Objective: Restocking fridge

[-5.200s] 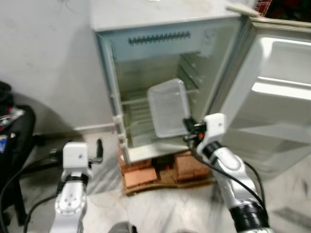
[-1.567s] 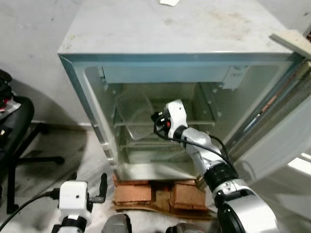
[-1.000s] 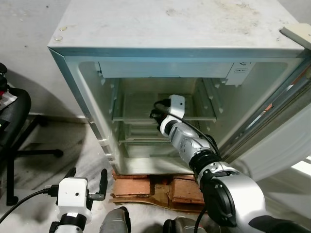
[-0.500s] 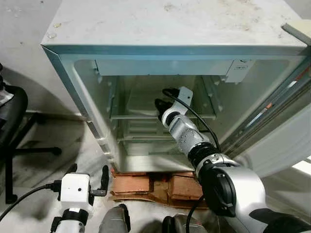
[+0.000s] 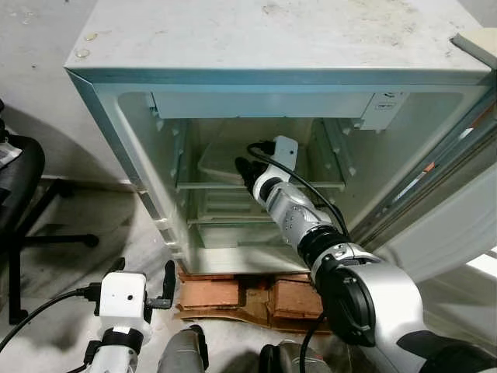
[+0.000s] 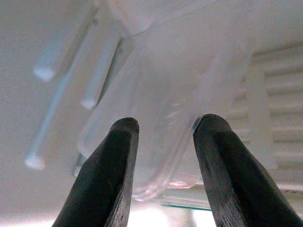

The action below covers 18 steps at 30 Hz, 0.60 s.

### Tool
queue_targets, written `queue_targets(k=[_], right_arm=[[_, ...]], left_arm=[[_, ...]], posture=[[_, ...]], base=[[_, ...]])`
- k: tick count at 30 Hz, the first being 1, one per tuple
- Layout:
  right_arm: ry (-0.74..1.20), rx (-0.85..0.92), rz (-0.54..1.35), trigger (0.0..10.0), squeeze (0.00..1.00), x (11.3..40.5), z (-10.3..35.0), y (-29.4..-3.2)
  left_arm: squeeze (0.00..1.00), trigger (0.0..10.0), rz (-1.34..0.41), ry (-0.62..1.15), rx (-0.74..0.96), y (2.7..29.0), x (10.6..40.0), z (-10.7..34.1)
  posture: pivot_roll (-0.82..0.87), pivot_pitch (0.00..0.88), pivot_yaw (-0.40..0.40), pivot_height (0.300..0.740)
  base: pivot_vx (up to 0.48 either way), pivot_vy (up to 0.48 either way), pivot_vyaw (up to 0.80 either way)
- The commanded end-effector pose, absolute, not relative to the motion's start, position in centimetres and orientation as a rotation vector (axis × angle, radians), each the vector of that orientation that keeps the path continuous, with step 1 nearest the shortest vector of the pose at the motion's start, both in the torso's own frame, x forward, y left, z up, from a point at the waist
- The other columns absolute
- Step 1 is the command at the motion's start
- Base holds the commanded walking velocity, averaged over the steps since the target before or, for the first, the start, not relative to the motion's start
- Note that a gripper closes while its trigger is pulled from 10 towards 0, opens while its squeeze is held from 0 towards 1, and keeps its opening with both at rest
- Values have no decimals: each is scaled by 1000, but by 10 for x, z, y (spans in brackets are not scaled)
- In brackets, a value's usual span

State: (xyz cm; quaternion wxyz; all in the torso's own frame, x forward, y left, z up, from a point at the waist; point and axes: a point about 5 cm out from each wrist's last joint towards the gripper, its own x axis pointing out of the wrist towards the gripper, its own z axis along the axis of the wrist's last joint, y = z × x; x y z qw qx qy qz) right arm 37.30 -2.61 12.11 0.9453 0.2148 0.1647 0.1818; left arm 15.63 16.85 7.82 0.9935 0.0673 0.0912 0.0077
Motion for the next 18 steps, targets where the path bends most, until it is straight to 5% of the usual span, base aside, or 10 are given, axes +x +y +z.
queue_targets(k=[1, 6, 18], right_arm=[[385, 396, 530, 10000, 1000, 345, 115, 34], [344, 206, 526, 10000, 1000, 348, 107, 19], [180, 58, 445, 10000, 1000, 365, 122, -10]], left_arm=[[0, 10000, 14, 223, 144, 168, 154, 71], [0, 10000, 0, 216, 151, 167, 159, 71], [0, 10000, -16, 203, 156, 166, 172, 69]], posture=[[187, 198, -50, 740], [176, 188, -42, 740], [148, 167, -29, 740]], base=[[0, 0, 0], [0, 0, 0], [0, 0, 0]])
